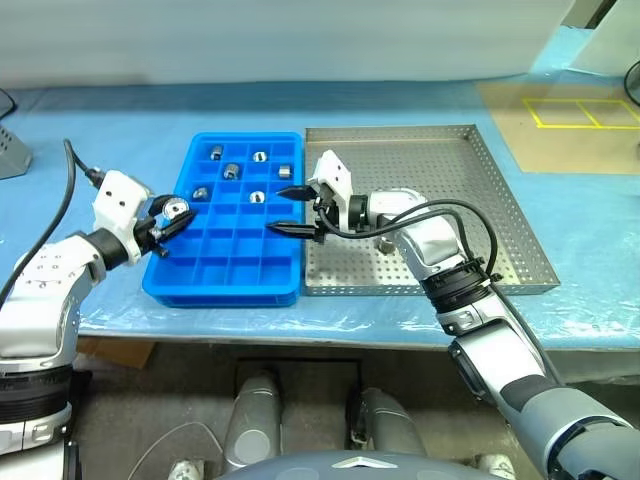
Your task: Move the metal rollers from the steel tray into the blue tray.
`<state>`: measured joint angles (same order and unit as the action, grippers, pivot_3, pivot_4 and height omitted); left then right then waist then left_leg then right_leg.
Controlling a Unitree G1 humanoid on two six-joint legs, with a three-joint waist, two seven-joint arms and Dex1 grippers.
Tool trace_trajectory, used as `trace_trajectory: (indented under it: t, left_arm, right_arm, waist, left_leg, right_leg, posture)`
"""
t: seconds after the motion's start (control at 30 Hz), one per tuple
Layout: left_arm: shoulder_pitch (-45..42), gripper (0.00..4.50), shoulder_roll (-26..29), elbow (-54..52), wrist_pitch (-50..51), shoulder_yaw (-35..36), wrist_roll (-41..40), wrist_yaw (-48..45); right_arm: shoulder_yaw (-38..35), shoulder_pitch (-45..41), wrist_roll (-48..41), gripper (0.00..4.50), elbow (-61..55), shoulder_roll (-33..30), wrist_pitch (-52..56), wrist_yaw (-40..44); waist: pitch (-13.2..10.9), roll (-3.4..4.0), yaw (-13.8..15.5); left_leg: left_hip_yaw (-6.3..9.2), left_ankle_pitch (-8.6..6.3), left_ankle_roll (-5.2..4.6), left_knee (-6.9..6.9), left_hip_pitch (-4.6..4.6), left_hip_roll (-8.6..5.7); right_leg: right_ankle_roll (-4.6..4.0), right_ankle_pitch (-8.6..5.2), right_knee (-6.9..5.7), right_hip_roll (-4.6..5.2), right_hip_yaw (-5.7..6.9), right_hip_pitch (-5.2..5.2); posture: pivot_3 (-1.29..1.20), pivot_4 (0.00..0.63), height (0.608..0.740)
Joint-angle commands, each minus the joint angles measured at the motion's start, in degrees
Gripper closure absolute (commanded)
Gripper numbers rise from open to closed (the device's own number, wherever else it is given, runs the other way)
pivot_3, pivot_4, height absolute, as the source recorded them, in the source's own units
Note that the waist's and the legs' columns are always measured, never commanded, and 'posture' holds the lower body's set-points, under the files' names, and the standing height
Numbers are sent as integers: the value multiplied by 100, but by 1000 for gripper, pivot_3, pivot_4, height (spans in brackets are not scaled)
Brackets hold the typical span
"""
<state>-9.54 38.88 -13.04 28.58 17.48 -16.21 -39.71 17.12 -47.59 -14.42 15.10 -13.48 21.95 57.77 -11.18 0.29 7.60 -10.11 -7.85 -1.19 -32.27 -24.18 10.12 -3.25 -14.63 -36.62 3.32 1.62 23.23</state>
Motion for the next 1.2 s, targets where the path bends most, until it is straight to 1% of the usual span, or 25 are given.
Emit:
trace_trajectory:
  t: [0.03, 0.13, 0.3, 0.37, 0.43, 0.47, 0.5, 0.53, 0.63, 0.8, 0.9, 1.0, 1.1, 1.17, 1.2]
  left_arm:
    - [36, 2748, -8, -41, -203, -34, 87, 152]
    - [-23, 2748, -54, 100, -288, -222, 176, 210]
    - [3, 2748, 36, 278, -461, -543, 370, 131]
    - [7, 2748, 116, 519, -625, -657, 541, 116]
    - [18, 2035, 121, 655, -690, -706, 510, 5]
    - [37, 1836, 115, 653, -705, -714, 466, -62]
    - [49, 1533, 118, 636, -726, -724, 480, -62]
    - [25, 1144, 120, 648, -728, -740, 572, 34]
    - [-56, 227, 114, 730, -755, -758, 716, 200]
    - [-363, 227, 88, 529, -724, -789, 547, 98]
    - [-941, 227, -94, 431, -595, -780, 238, 86]
    - [-1679, 227, -396, 580, -598, -941, -18, -8]
    - [-2478, 227, -758, 1346, -972, -1467, 170, -315]
    - [-2938, 227, -991, 2041, -1354, -1819, 451, -410]
    - [-3219, 227, -1195, 2479, -1555, -2004, 537, -505]
  right_arm:
    - [4, 10, 0, 787, -164, -5, -66, 150]
    - [-5, 85, 60, 787, -252, 12, -38, 98]
    - [-63, 234, 136, 787, -388, -43, 28, -25]
    - [-42, 304, 216, 787, -429, -126, 5, -45]
    - [-61, 362, 244, 787, -452, -167, 20, -88]
    - [-65, 381, 262, 787, -466, -181, 21, -114]
    - [-70, 396, 269, 787, -485, -192, 28, -127]
    - [-86, 412, 259, 787, -511, -195, 48, -139]
    - [-101, 443, 253, 787, -556, -203, 77, -174]
    - [-119, 474, 264, 787, -569, -208, 70, -238]
    - [-229, 472, 247, 787, -579, -267, 97, -319]
    - [-536, 486, 157, 787, -696, -479, 226, -448]
    - [-911, 592, 105, 787, -893, -820, 380, -599]
    - [-1072, 697, 119, 787, -1010, -1007, 443, -688]
    - [-1182, 777, 128, 787, -1103, -1118, 498, -767]
  waist:
    - [0, -1, 27]
    - [1, -2, 54]
    - [2, -2, 75]
    - [2, -3, 69]
    - [2, -3, 58]
    - [2, -3, 55]
    - [2, -3, 51]
    - [2, -3, 44]
    - [2, -4, 2]
    - [3, -4, -15]
    - [3, -4, -10]
    - [3, -5, 3]
    - [3, -5, 1]
    - [5, -7, -54]
    - [6, -7, -76]
  left_leg:
    - [0, 1, 2, 0, 3, 0]
    - [1, 4, 7, 1, 10, 1]
    - [1, 5, 9, 3, 11, 1]
    - [1, 6, 9, 4, 11, 2]
    - [1, 6, 10, 6, 11, 5]
    - [1, 6, 11, 6, 11, 6]
    - [1, 7, 11, 6, 11, 6]
    - [0, 7, 12, 6, 12, 5]
    - [1, 8, 14, 6, 13, 6]
    - [1, 9, 14, 5, 13, 5]
    - [1, 9, 15, 5, 13, 5]
    - [1, 14, 22, -3, 12, 1]
    - [-1, 17, 28, -9, 14, -7]
    - [-2, 17, 27, -12, 17, -11]
    - [-2, 17, 26, -11, 21, -13]
  right_leg:
    - [0, 0, -2, 0, 0, -1]
    - [1, 0, -6, 0, -1, -2]
    - [1, 0, -6, -2, -3, -1]
    - [1, 0, -5, -4, -3, 0]
    - [1, 0, -4, -7, -3, 2]
    - [1, 0, -4, -8, -3, 2]
    - [1, 0, -5, -8, -3, 2]
    - [1, 0, -5, -7, -4, 1]
    - [1, 0, -7, -7, -4, 1]
    - [1, 0, -8, -7, -4, 0]
    - [1, 0, -9, -7, -3, -1]
    - [1, 1, -12, -4, -3, -4]
    - [3, 2, -12, 2, -5, -12]
    - [8, 5, -11, 3, -13, -16]
    - [9, 5, -10, 3, -15, -18]
  posture:
    - [222, 150, 740]
    - [204, 150, 740]
    - [166, 150, 740]
    - [159, 150, 740]
    - [152, 150, 740]
    - [147, 150, 740]
    - [147, 150, 740]
    - [145, 150, 740]
    - [145, 150, 740]
    - [133, 150, 740]
    - [98, 150, 740]
    - [59, 150, 740]
    - [-10, 150, 740]
    - [-48, 150, 740]
    - [-76, 150, 740]
